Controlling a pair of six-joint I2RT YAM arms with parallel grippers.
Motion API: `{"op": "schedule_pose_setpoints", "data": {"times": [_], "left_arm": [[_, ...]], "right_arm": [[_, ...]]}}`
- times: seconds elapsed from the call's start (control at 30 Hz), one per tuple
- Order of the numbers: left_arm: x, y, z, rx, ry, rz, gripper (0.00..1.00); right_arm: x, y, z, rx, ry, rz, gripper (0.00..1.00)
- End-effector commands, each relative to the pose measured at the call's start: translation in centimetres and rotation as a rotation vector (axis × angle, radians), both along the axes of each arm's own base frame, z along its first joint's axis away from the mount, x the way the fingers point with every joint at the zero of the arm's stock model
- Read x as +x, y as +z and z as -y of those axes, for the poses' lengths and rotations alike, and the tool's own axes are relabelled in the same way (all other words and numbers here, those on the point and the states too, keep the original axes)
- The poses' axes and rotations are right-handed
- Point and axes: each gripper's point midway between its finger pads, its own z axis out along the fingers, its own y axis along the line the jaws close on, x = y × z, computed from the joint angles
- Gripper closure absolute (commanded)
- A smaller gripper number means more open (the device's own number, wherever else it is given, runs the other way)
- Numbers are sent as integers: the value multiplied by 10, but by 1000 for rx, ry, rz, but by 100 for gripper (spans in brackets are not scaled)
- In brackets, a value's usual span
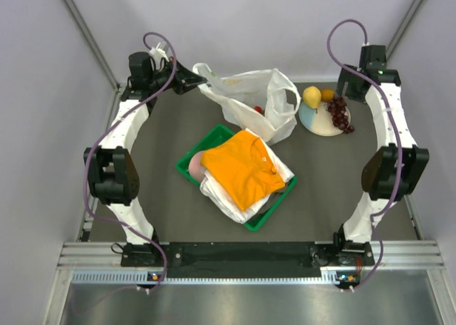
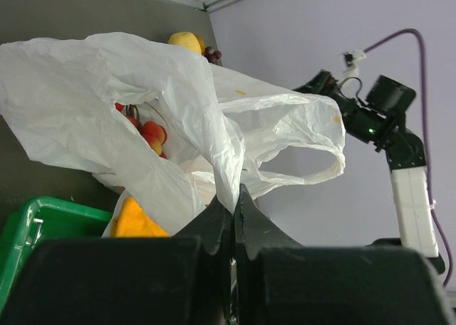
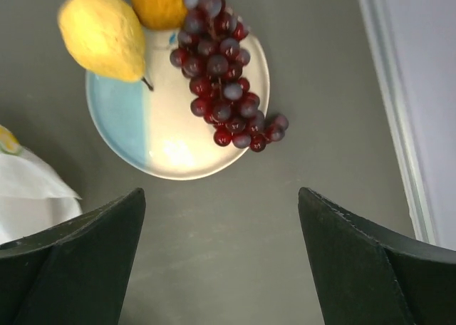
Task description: Place the fruits into the plastic bag
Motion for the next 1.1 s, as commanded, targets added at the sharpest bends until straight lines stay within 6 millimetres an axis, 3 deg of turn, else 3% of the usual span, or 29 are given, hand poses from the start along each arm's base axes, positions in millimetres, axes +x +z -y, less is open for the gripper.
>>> {"op": "schedule_pose_setpoints", "data": {"times": [0.0, 0.13, 0.37, 0.6, 0.77, 1.07], "left_arm": [[-3, 16, 2, 14, -11, 77, 100], [-3, 17, 2, 17, -14, 86, 100], [1, 12, 1, 17, -5, 74, 100], [7, 6, 1, 18, -5, 40, 100], [11, 2, 1, 18, -2, 30, 100], [17, -1, 0, 18, 16, 19, 100]], "right_arm": [[7, -32, -3, -8, 94, -107, 14], [18, -64, -8, 8, 153, -159, 15], [25, -96, 2, -58, 197, -242, 14], [34, -119, 9, -107, 247, -288, 15], [39, -126, 9, -114, 269, -290, 20], [61, -142, 20, -179, 277, -300, 20]]}}
